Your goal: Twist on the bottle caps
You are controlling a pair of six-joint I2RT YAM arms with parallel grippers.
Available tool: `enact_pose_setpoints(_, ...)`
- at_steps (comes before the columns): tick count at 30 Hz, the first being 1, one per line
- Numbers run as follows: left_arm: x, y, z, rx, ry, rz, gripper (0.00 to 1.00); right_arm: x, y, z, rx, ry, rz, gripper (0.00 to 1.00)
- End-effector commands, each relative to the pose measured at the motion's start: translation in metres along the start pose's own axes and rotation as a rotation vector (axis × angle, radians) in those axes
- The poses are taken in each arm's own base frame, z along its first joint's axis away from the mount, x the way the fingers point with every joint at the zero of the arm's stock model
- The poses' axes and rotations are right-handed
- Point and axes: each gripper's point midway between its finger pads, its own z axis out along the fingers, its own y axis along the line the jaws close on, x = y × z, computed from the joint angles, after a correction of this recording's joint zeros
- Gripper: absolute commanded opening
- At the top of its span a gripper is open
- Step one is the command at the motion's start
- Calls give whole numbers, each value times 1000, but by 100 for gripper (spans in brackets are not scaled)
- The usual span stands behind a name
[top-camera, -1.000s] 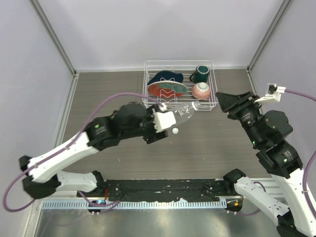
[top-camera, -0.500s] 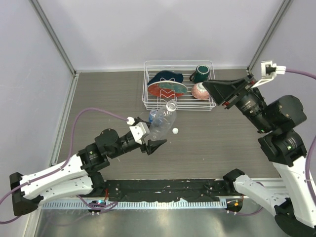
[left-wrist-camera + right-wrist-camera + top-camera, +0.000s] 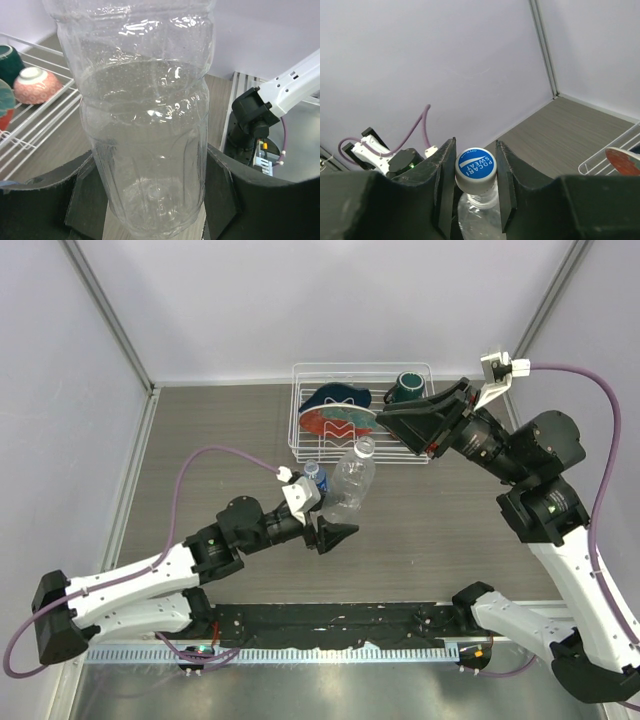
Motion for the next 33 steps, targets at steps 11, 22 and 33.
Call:
enact_pose_setpoints(11, -29, -19, 24, 115, -128, -69, 0, 12, 6, 1, -94, 17, -150, 1)
enact_pose_setpoints(22, -35, -17, 30, 127, -153, -46, 0, 22, 5, -2, -110, 40, -156, 1)
enact_pose_setpoints(33, -37, -16, 33, 124, -158, -37, 0, 34, 4, -4, -123, 68, -130, 1)
